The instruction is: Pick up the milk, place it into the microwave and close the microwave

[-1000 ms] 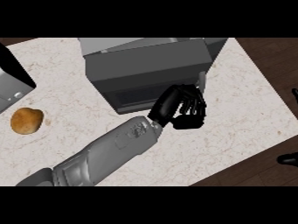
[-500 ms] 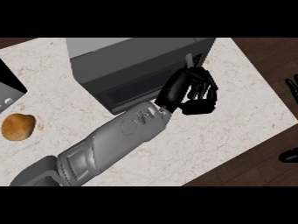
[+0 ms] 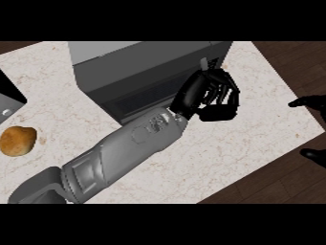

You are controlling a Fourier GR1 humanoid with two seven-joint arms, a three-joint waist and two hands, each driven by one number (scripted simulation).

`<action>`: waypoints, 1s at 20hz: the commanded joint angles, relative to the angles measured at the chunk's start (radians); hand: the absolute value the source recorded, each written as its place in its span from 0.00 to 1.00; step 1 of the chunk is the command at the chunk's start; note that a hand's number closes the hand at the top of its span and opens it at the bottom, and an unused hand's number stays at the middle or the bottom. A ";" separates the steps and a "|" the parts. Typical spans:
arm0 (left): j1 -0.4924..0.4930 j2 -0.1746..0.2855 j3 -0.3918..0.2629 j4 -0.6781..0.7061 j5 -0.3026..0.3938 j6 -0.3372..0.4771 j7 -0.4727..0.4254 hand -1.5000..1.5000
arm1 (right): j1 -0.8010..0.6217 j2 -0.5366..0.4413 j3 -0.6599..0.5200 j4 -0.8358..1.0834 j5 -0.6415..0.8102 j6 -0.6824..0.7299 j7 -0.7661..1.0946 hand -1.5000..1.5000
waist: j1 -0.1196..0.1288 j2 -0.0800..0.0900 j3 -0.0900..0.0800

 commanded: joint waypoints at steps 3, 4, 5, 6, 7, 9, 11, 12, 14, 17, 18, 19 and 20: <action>-0.055 -0.020 0.008 0.034 0.033 0.004 0.002 1.00 | -0.044 -0.033 0.074 -0.094 0.021 0.125 -0.028 1.00 | -0.014 0.003 0.003; -0.050 -0.020 0.009 0.036 0.042 0.007 0.003 1.00 | -0.042 -0.031 0.087 -0.113 0.022 0.128 -0.024 1.00 | -0.020 0.003 0.003; -0.058 -0.020 0.007 0.042 0.040 0.005 0.000 1.00 | -0.046 -0.036 0.091 -0.126 0.019 0.131 -0.018 1.00 | -0.019 0.002 0.003; -0.066 -0.020 0.004 0.036 0.045 0.015 0.006 1.00 | -0.037 -0.033 0.103 -0.138 0.014 0.136 -0.015 1.00 | -0.029 -0.005 0.005; -0.060 -0.020 0.003 0.043 0.047 0.017 0.000 1.00 | -0.041 -0.034 0.110 -0.154 0.017 0.131 -0.009 1.00 | -0.030 -0.001 0.004; -0.052 -0.020 -0.002 0.052 0.051 0.018 -0.005 1.00 | -0.031 -0.038 0.122 -0.180 0.011 0.131 0.003 1.00 | -0.036 -0.002 0.004; -0.055 -0.020 -0.007 0.044 0.053 0.034 -0.012 1.00 | -0.038 -0.038 0.137 -0.200 0.011 0.126 0.019 1.00 | -0.042 0.001 0.004; -0.053 -0.019 -0.003 0.052 0.059 0.035 -0.010 1.00 | -0.032 -0.036 0.139 -0.215 0.004 0.123 0.020 1.00 | -0.048 -0.001 0.004; -0.052 -0.019 -0.007 0.046 0.065 0.045 -0.012 1.00 | -0.039 -0.038 0.145 -0.234 -0.003 0.118 0.031 1.00 | -0.054 0.003 0.004; -0.049 -0.019 -0.005 0.044 0.074 0.059 -0.017 1.00 | -0.030 -0.038 0.160 -0.265 -0.009 0.115 0.044 1.00 | -0.063 0.001 0.004; -0.058 -0.019 -0.006 0.050 0.069 0.064 -0.018 1.00 | -0.026 -0.040 0.162 -0.277 -0.010 0.113 0.045 1.00 | -0.062 -0.004 0.005; -0.049 -0.019 -0.009 0.047 0.073 0.063 -0.024 1.00 | -0.025 -0.042 0.169 -0.283 -0.010 0.114 0.052 1.00 | -0.061 0.001 0.003; -0.052 -0.019 -0.013 0.049 0.073 0.076 -0.017 1.00 | -0.020 -0.039 0.179 -0.296 -0.011 0.110 0.059 1.00 | -0.068 -0.002 0.004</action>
